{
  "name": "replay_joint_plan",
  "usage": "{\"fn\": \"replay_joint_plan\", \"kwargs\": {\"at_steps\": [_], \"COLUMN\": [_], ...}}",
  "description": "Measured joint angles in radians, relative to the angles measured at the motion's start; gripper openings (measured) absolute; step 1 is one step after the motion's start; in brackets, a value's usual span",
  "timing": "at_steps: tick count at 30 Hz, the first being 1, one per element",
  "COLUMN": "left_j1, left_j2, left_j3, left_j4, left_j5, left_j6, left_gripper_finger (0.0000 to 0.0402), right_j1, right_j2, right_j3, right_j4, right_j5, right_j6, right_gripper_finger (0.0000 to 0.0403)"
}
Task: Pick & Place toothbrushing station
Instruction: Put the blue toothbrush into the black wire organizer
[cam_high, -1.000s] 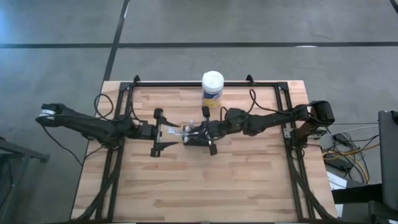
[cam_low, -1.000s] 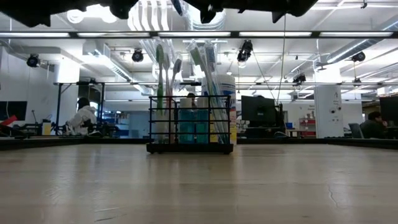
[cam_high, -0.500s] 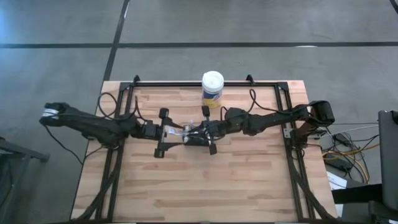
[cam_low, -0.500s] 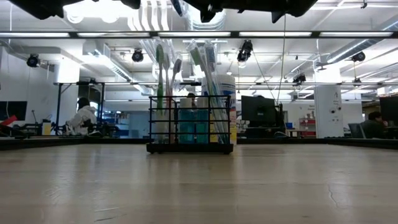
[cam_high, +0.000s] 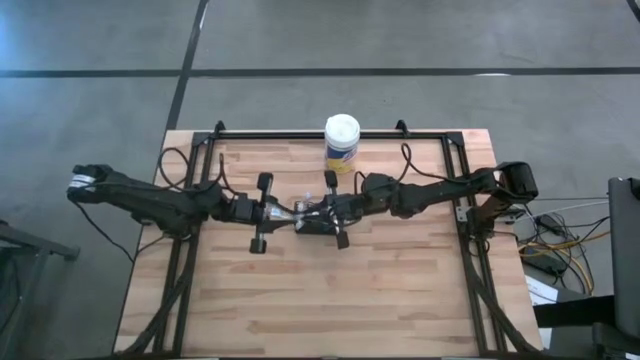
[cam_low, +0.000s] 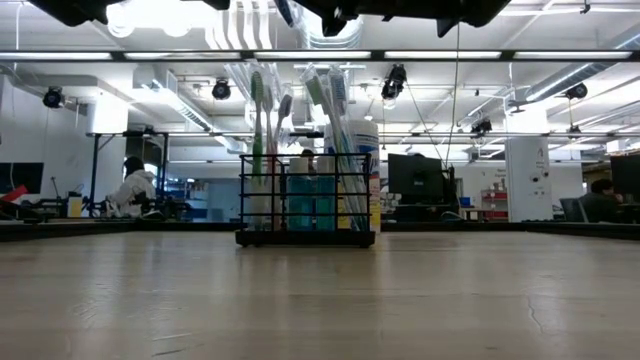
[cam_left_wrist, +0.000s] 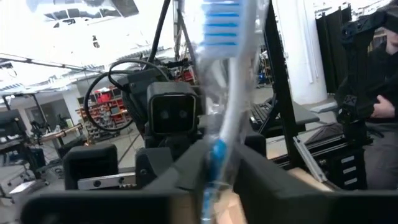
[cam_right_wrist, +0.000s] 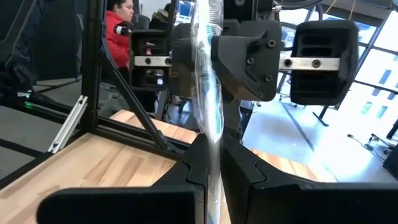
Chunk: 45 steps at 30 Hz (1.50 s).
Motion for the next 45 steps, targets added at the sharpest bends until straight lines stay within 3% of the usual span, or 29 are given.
{"fn": "replay_joint_plan", "kwargs": {"at_steps": [3, 8, 12, 16, 22, 25, 29, 37, 41, 45], "left_j1": [0.001, 0.0, 0.0, 0.0, 0.0, 0.0, 0.0, 0.001, 0.004, 0.004], "left_j2": [0.0, -0.007, -0.063, -0.176, -0.339, -0.434, -0.551, -0.792, -0.88, -0.94], "left_j3": [0.0, 0.016, 0.021, 0.048, 0.058, 0.054, -0.007, -0.248, -0.315, -0.367], "left_j4": [-0.003, -0.063, -0.156, -0.323, -0.566, -0.686, -0.715, -0.547, -0.54, -0.546], "left_j5": [-0.001, -0.014, -0.031, -0.035, -0.141, -0.195, -0.222, -0.221, -0.221, -0.176], "left_j6": [0.036, 0.077, 0.074, 0.07, 0.057, 0.017, -0.036, -0.068, -0.099, -0.144], "left_gripper_finger": [0.0027, 0.0025, 0.0025, 0.0025, 0.0025, 0.0025, 0.0025, 0.0025, 0.0025, 0.0025], "right_j1": [0.0, 0.0, 0.0, -0.006, -0.026, -0.036, -0.039, -0.04, -0.053, -0.055], "right_j2": [0.0, 0.002, -0.023, -0.109, -0.294, -0.413, -0.584, -0.938, -1.097, -1.222], "right_j3": [0.0, -0.001, -0.001, 0.0, -0.002, -0.033, -0.144, -0.477, -0.596, -0.689], "right_j4": [-0.003, -0.008, -0.055, -0.157, -0.382, -0.482, -0.525, -0.355, -0.339, -0.338], "right_j5": [0.0, 0.0, 0.0, 0.0, 0.001, 0.019, 0.107, 0.109, 0.106, 0.106], "right_j6": [0.0, -0.012, -0.019, -0.018, -0.001, 0.015, 0.001, 0.028, 0.079, 0.124], "right_gripper_finger": [0.0018, 0.0027, 0.0063, 0.0104, 0.0132, 0.0127, 0.0105, 0.0043, 0.0014, 0.0009]}}
